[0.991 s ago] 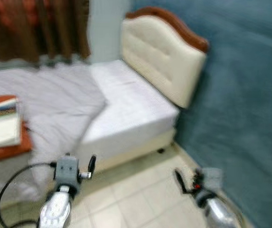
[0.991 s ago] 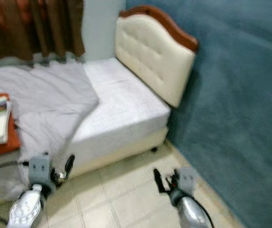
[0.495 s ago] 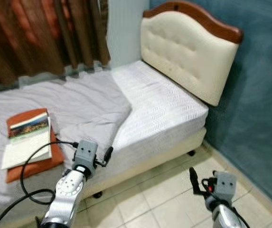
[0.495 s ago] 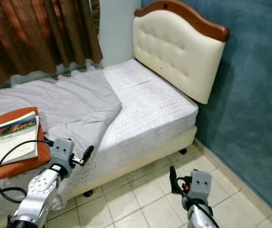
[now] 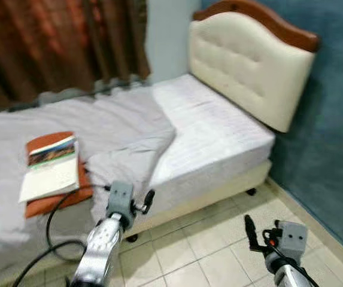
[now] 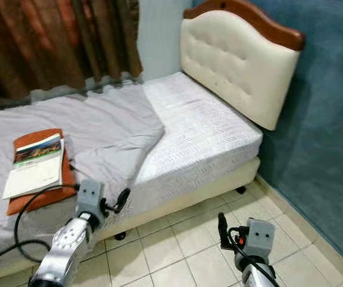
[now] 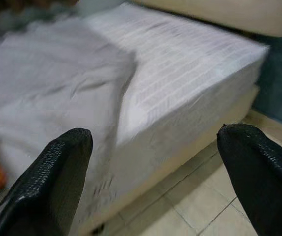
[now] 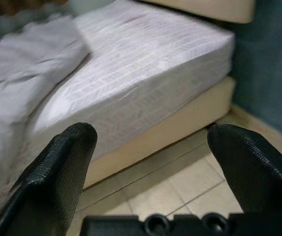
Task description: Clean up the room
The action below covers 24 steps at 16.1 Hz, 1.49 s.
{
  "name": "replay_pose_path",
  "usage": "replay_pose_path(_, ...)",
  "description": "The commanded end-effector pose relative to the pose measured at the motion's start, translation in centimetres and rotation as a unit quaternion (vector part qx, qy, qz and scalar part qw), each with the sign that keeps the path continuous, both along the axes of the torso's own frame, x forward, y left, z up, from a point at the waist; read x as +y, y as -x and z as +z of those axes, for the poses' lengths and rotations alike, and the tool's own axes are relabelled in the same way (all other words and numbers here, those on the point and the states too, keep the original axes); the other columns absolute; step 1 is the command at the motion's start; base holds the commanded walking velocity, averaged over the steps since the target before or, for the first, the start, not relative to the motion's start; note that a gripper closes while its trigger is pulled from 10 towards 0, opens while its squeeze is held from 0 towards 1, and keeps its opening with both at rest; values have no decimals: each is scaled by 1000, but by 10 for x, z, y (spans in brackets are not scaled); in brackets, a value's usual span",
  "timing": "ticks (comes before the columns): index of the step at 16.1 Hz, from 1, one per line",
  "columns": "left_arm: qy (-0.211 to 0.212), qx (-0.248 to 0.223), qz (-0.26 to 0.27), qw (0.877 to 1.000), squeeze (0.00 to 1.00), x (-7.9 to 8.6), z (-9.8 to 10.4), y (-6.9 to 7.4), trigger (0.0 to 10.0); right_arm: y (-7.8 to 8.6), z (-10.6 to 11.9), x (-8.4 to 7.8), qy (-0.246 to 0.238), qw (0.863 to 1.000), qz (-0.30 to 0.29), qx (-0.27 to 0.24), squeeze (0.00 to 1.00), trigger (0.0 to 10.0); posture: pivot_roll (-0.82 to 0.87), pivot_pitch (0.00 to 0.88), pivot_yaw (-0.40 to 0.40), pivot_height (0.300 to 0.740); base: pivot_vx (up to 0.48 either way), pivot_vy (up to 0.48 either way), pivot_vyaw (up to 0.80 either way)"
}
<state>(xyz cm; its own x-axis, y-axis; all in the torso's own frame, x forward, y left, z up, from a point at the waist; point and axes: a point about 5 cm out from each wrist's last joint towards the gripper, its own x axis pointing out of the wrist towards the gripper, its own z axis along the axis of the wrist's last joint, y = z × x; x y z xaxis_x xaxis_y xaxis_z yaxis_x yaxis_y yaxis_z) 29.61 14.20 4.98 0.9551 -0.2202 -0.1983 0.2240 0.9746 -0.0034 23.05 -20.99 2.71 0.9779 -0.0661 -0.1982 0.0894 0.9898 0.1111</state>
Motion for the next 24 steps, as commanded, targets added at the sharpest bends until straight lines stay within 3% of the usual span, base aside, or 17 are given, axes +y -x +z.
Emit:
replay_pose_path(1, 1, -1, 22, 1000, 0, 9, -1, 2, 10000, -1, 3, 2, -4, 1000, 12, -2, 0, 10000, -146, 0, 60, 740, 0, 409, 525)
replay_pose_path(4, -5, -19, 35, 999, 0, 13, 3, 4, 10000, -10, 3, 4, -5, 999, 42, 8, 0, 10000, -114, 0, 38, 740, 0, 475, 527)
replay_pose_path(16, -29, -45, 43, 998, 0, 22, 12, 6, 10000, -18, 0, 15, -10, 997, 77, 9, 0, 10000, -53, 0, 19, 740, 0, 472, 525)
replay_pose_path(24, -26, -40, 56, 997, 0, 27, 12, 8, 10000, -25, 0, 18, -27, 997, 79, 2, 0, 10000, -27, 0, 13, 740, 0, 469, 0)
